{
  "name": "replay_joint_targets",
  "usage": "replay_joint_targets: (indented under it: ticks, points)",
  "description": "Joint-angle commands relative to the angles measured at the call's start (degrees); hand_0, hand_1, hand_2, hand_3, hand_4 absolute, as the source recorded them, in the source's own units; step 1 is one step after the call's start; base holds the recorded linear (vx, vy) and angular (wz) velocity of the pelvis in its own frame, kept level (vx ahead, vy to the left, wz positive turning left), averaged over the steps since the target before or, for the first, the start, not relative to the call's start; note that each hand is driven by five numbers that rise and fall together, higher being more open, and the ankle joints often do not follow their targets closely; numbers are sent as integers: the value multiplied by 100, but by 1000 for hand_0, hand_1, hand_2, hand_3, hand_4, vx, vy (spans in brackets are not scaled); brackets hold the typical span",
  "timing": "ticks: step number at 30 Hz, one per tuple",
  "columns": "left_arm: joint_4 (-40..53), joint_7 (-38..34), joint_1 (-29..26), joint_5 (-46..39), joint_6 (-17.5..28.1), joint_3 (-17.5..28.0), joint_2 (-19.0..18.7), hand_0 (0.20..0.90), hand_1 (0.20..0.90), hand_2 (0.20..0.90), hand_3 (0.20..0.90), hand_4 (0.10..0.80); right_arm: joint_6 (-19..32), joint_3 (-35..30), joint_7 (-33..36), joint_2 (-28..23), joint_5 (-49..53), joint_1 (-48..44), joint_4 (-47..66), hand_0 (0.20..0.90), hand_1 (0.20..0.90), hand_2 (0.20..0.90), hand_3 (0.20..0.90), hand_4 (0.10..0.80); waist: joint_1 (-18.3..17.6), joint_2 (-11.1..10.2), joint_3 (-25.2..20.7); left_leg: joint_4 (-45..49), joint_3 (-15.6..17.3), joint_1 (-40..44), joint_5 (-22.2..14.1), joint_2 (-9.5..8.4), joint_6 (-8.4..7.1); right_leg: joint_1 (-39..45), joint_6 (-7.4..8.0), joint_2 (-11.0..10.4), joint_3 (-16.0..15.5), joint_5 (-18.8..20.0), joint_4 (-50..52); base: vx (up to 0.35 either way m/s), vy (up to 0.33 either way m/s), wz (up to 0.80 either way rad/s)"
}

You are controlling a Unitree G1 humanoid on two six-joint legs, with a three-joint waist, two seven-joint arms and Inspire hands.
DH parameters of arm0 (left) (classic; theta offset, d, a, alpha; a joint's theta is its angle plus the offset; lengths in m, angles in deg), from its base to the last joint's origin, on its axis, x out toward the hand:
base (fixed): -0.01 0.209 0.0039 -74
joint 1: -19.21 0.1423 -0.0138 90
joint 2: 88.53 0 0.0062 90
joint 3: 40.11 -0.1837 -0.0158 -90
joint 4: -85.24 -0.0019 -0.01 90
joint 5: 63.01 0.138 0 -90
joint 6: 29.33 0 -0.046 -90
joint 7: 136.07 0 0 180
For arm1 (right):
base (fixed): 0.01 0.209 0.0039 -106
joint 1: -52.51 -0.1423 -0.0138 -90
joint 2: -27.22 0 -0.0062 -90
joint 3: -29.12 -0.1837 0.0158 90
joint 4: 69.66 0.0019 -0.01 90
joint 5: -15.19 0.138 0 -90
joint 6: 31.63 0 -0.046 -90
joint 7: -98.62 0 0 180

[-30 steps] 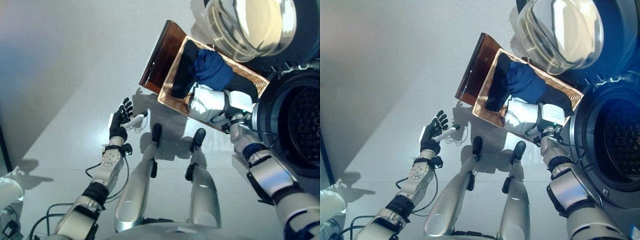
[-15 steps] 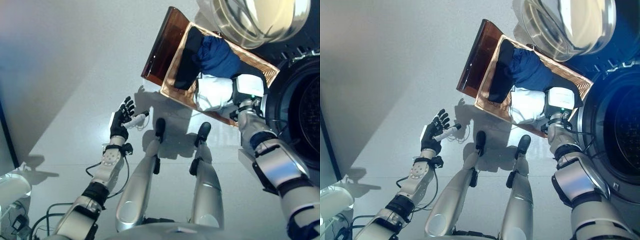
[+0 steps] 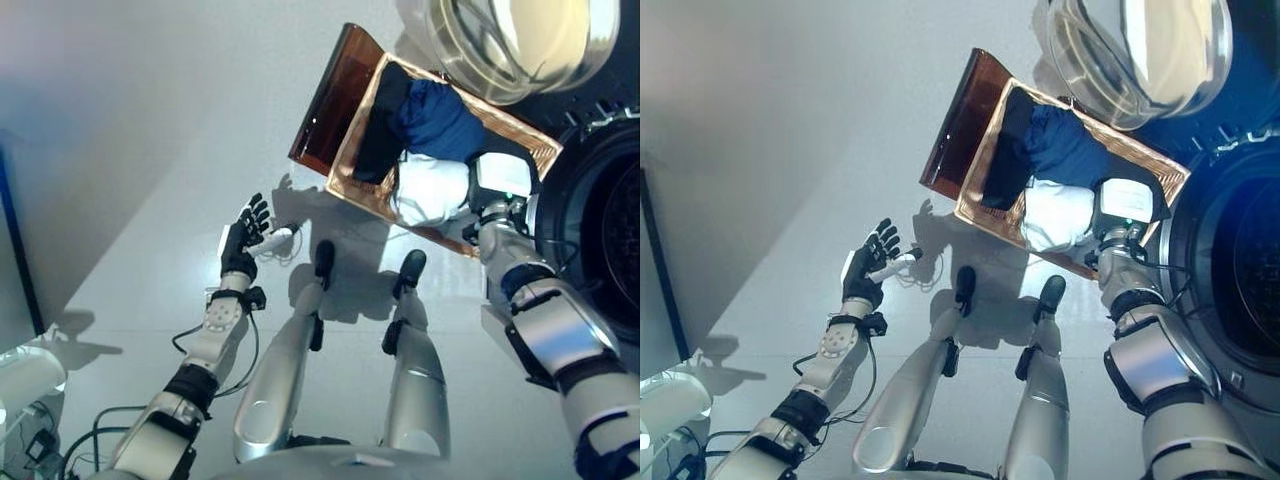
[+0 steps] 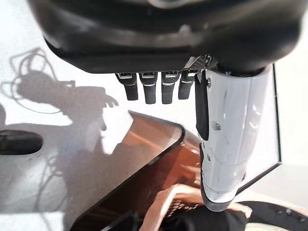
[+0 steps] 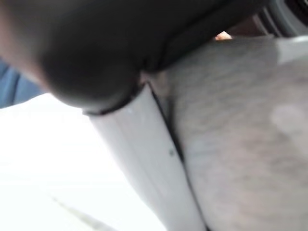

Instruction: Pick up the clothes and place them into the washing machine

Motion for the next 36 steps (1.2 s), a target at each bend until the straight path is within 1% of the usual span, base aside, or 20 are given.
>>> replay_joint_targets:
  ticks: [1, 6, 8, 11, 12, 13, 15, 16, 19, 22, 23, 24, 26, 27, 30, 32, 33, 36]
  points:
    - [289, -66, 244, 73, 317, 192, -100, 900, 900, 900, 900, 800, -145, 127, 112, -350, 241, 340, -11, 200, 200, 200, 200, 300, -199, -152, -255, 853, -16, -105, -731, -62, -405, 590, 290, -211, -41, 141, -306, 21, -33, -6]
    - [-199, -164, 185, 43, 260, 344, -13, 900, 900, 900, 900, 800, 157, -214, 82, -203, 867, 754, 422, 200, 200, 200, 200, 300, -353, -332, -318, 790, -32, 231, -744, 5, -421, 926, 265, -177, -56, 98, -326, 10, -40, -3]
    - [-357, -217, 169, 30, 237, 427, 2, 900, 900, 900, 900, 800, 325, -309, 23, -118, 1174, 988, 801, 200, 200, 200, 200, 300, -433, -426, -312, 762, -31, 405, -767, 39, -428, 1083, 251, -140, -39, 77, -338, 2, -45, -7]
    - [-487, -254, 156, 38, 230, 539, 1, 900, 900, 900, 900, 800, 614, -467, -148, -48, 1633, 1406, 1336, 200, 200, 200, 200, 300, -536, -556, -352, 714, -33, 560, -765, 89, -432, 1225, 237, -105, -56, 53, -378, -2, -41, -8]
    - [-487, -254, 157, 38, 230, 538, 0, 900, 900, 900, 900, 800, 613, -469, -149, -49, 1633, 1410, 1340, 200, 200, 200, 200, 300, -535, -556, -348, 710, -32, 569, -765, 89, -432, 1233, 237, -105, -56, 53, -380, 6, -50, -9]
    - [-571, -254, 192, 18, 223, 622, 5, 900, 900, 900, 900, 800, 757, -598, -273, -1, 1926, 1688, 1642, 200, 200, 200, 200, 300, -579, -625, -365, 677, -26, 674, -764, 112, -431, 1317, 226, -76, -54, 45, -407, 13, -47, -8]
    - [-609, -248, 249, 2, 219, 707, -20, 900, 900, 900, 900, 800, 889, -766, -379, 13, 2235, 1971, 1935, 200, 200, 200, 200, 300, -624, -701, -406, 635, -14, 785, -756, 151, -435, 1409, 219, -43, -45, 29, -432, 20, -50, -9]
    - [-608, -248, 250, 1, 219, 705, -21, 900, 900, 900, 900, 800, 888, -769, -380, 13, 2235, 1975, 1939, 200, 200, 200, 200, 300, -622, -702, -403, 632, -13, 791, -755, 151, -436, 1414, 219, -43, -44, 29, -434, 28, -40, -9]
    - [-768, -248, 343, -12, 203, 864, -34, 900, 900, 900, 900, 800, 1180, -1314, -553, 147, 3037, 2601, 2411, 200, 200, 200, 200, 300, -713, -807, -523, 571, -3, 1003, -761, 217, -441, 1587, 197, 16, -28, -47, -432, 50, -39, -10]
    - [-950, -267, 364, -43, 207, 1005, -5, 900, 900, 900, 900, 800, 1499, -1956, -687, 430, 4042, 3050, 2582, 200, 200, 200, 200, 300, -766, -842, -578, 498, -8, 1211, -783, 265, -447, 1738, 186, 51, 0, -113, -418, 57, -28, -6]
    - [-1002, -267, 368, -51, 210, 1042, 2, 900, 900, 900, 900, 800, 1572, -2045, -746, 506, 4218, 3136, 2613, 200, 200, 200, 200, 300, -788, -847, -612, 472, -7, 1229, -772, 268, -448, 1745, 184, 50, -7, -117, -424, 55, -14, -5]
    - [-1076, -281, 356, -53, 222, 1065, 16, 900, 900, 900, 900, 800, 1715, -2274, -810, 652, 4699, 3185, 2541, 200, 200, 200, 200, 300, -803, -843, -630, 455, 7, 1276, -778, 283, -451, 1778, 183, 58, -12, -131, -429, 45, -12, -5]
    - [-1178, -300, 336, -80, 229, 1131, 41, 900, 900, 900, 900, 800, 1882, -2545, -940, 890, 5329, 3309, 2435, 200, 200, 200, 200, 300, -833, -827, -679, 429, 8, 1329, -785, 297, -452, 1795, 172, 78, -4, -164, -419, 47, -10, -5]
    - [-1197, -295, 333, -81, 240, 1136, 45, 900, 900, 900, 900, 800, 1952, -2624, -1008, 967, 5578, 3351, 2396, 200, 200, 200, 200, 300, -842, -819, -692, 421, 10, 1347, -787, 304, -453, 1797, 167, 80, 1, -177, -411, 37, -11, -3]
    - [-1147, -232, 364, -121, 269, 1154, 71, 900, 900, 900, 900, 800, 2086, -2837, -1563, 1159, 6523, 3502, 2305, 200, 200, 200, 200, 300, -864, -789, -720, 407, 5, 1377, -799, 304, -458, 1803, 154, 88, 16, -217, -387, 0, 0, 0]
    - [-1143, -207, 377, -134, 267, 1169, 82, 900, 900, 900, 900, 800, 2098, -2879, -1642, 1186, 6671, 3537, 2296, 200, 200, 200, 200, 300, -870, -777, -727, 403, 5, 1376, -800, 302, -460, 1796, 155, 91, 16, -226, -380, 0, 0, 0]
    - [-1210, -126, 364, -193, 270, 1158, 112, 900, 900, 900, 900, 800, 2117, -3026, -1881, 1246, 7158, 3540, 2105, 200, 200, 200, 200, 300, -882, -746, -736, 391, 11, 1382, -804, 298, -461, 1785, 153, 88, 18, -241, -365, 0, 0, 0]
    - [-1164, -52, 360, -234, 290, 1161, 127, 900, 900, 900, 900, 800, 2115, -3176, -2210, 1311, 7727, 3553, 2033, 200, 200, 200, 200, 300, -891, -698, -730, 394, 20, 1362, -811, 289, -459, 1754, 153, 90, 40, -252, -350, 10, -1, 0]
